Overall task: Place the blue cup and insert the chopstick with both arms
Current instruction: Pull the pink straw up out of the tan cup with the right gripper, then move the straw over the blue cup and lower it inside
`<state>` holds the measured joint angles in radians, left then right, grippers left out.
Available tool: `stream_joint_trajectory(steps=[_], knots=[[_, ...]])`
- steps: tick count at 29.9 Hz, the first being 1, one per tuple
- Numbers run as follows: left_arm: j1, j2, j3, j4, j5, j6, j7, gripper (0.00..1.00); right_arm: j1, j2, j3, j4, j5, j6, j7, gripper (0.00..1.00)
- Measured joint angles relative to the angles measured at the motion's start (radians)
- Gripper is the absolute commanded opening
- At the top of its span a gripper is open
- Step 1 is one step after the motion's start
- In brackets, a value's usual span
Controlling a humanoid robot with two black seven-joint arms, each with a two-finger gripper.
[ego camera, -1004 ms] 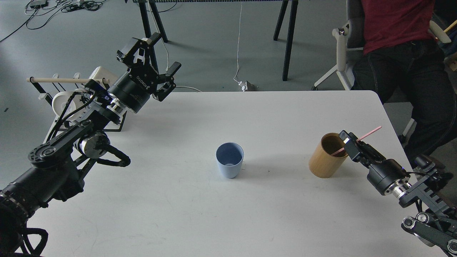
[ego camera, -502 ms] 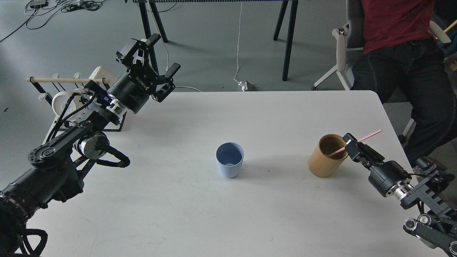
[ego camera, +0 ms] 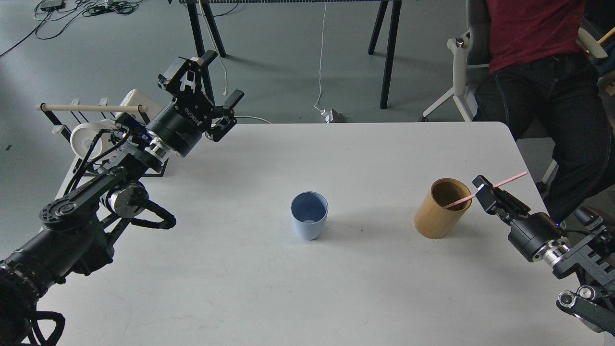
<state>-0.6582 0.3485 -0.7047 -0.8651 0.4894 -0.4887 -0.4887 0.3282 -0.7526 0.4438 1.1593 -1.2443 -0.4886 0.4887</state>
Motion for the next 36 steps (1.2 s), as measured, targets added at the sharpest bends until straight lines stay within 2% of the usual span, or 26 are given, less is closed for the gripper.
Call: stream_joint_trajectory(steps=[6,12,17,20,25,36], knots=[[0.001,0.001,0.001,0.0,0.0,0.0,0.0,0.98,0.003,-0.059,0.056,0.084,0.01,0.0,0.0,0.01],[0.009,0.001,0.004,0.009,0.0,0.0,0.0,0.98,0.027,-0.177,0.094,0.208,0.019,0.0,0.0,0.0],[0.019,0.002,0.005,0.025,0.0,0.0,0.0,0.98,0.111,-0.274,0.096,0.301,0.053,0.0,0.0,0.0],[0.031,0.002,0.005,0.035,0.0,0.0,0.0,0.98,0.201,-0.285,0.088,0.32,0.072,0.0,0.0,0.0],[0.051,0.001,0.006,0.038,0.0,0.0,0.0,0.98,0.389,-0.188,-0.016,0.318,0.074,0.0,0.0,0.0],[0.068,0.006,0.007,0.045,0.0,0.0,0.0,0.98,0.843,0.165,-0.591,0.141,0.076,0.0,0.0,0.0]])
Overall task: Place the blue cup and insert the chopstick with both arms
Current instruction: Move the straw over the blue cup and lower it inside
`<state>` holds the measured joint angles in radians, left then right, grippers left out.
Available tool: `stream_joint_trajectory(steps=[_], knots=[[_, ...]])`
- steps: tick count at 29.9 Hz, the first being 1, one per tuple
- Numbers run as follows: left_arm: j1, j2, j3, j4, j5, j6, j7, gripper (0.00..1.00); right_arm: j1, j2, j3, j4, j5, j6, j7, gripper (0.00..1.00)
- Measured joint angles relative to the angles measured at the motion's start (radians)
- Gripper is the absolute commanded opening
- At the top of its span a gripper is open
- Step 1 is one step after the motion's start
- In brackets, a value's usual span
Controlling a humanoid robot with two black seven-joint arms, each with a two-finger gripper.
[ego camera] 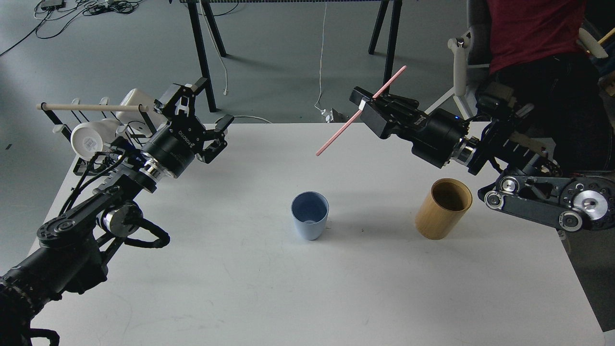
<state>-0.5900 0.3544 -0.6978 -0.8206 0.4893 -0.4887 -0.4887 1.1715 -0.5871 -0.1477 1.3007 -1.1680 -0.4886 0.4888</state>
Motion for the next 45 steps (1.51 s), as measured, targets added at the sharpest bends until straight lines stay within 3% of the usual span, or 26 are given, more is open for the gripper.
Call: stream_joint_trajectory(steps=[12,20,30,45], knots=[[0.003,0.003,-0.001,0.0,0.0,0.0,0.0,0.98,0.078,0.224,-0.208,-0.168,-0.011,0.0,0.0,0.0],[0.014,0.003,-0.007,0.0,-0.001,0.0,0.0,0.98,0.072,0.298,-0.26,-0.245,-0.013,0.0,0.0,0.01],[0.015,0.002,-0.009,0.0,0.0,0.0,0.0,0.98,0.055,0.356,-0.271,-0.308,-0.013,0.0,0.0,0.04],[0.018,0.002,-0.009,0.0,0.0,0.0,0.0,0.98,0.055,0.335,-0.284,-0.293,-0.007,0.0,0.0,0.04]])
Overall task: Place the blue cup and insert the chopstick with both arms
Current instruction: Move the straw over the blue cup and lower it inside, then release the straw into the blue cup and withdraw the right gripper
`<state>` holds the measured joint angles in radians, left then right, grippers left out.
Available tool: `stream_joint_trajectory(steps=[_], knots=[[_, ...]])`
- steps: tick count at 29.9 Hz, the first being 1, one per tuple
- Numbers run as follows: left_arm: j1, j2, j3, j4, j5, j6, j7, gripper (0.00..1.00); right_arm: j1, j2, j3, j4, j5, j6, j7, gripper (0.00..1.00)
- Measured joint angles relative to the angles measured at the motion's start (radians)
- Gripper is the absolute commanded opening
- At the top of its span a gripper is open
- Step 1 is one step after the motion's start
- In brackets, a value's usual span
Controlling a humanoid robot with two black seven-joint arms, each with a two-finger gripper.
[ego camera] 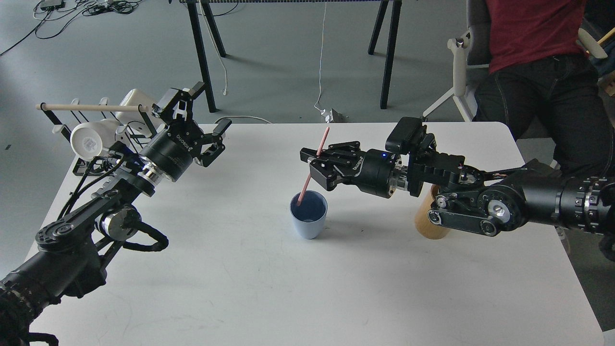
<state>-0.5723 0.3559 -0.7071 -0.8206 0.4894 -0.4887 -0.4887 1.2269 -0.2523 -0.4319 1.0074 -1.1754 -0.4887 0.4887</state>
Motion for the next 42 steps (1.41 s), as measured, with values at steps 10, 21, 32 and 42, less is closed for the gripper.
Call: stream_joint_trajectory(steps=[10,21,32,42], knots=[[-0.001,-0.002,0.0,0.0,0.0,0.0,0.0,0.98,-0.001,-0.027,-0.002,0.031,0.0,0.0,0.0,0.04],[0.0,-0.001,0.001,0.0,0.0,0.0,0.0,0.98,-0.004,-0.038,-0.023,0.039,-0.004,0.0,0.0,0.04],[0.0,-0.003,0.001,0.0,0.0,0.0,0.0,0.98,-0.016,-0.038,-0.026,0.037,-0.004,0.0,0.0,0.42],[0.0,-0.002,0.001,0.0,0.0,0.0,0.0,0.98,-0.018,-0.038,-0.025,0.039,0.0,0.0,0.0,0.51]])
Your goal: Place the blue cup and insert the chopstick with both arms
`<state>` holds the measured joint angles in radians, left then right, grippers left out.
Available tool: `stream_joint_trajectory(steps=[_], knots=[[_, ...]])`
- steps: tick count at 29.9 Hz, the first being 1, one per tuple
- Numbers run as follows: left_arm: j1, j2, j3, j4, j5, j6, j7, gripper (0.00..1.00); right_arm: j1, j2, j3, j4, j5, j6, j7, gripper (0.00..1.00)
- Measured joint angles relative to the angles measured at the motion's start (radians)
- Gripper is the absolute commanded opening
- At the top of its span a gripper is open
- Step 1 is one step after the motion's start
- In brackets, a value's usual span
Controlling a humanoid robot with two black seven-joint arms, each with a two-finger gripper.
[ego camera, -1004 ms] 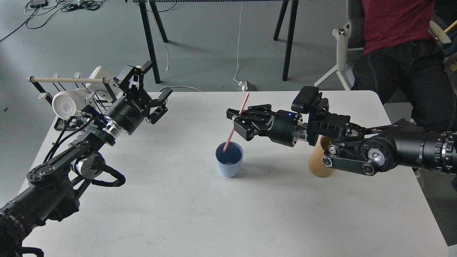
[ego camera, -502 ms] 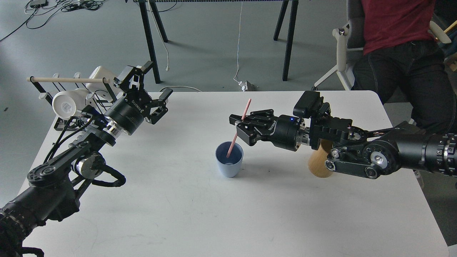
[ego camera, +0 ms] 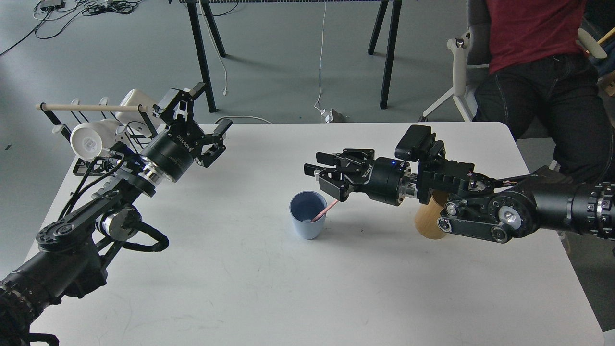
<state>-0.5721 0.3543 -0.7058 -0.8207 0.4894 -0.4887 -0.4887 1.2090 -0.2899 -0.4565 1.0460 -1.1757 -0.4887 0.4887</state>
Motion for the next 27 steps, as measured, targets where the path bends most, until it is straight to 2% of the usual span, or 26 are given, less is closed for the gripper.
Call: stream_joint_trajectory(steps=[2,5,8,9,19,27], knots=[[0.0,0.0,0.0,0.0,0.0,0.0,0.0,0.98,0.0,0.0,0.001,0.0,0.001,0.0,0.0,0.53],[0.0,0.0,0.0,0.0,0.0,0.0,0.0,0.98,-0.002,0.0,0.011,0.004,0.005,0.0,0.0,0.62],[0.0,-0.001,0.0,0.0,0.0,0.0,0.0,0.98,-0.002,-0.007,0.029,0.011,0.007,0.0,0.0,0.82],[0.0,-0.001,0.0,0.0,0.0,0.0,0.0,0.98,-0.002,-0.013,0.043,0.015,0.008,0.0,0.0,0.85],[0.0,0.0,-0.003,0.0,0.0,0.0,0.0,0.98,-0.015,-0.162,0.313,0.056,0.126,0.0,0.0,0.87],[-0.009,0.013,-0.022,0.0,-0.006,0.0,0.0,0.98,-0.105,-0.274,0.543,0.177,0.477,0.0,0.0,0.86]])
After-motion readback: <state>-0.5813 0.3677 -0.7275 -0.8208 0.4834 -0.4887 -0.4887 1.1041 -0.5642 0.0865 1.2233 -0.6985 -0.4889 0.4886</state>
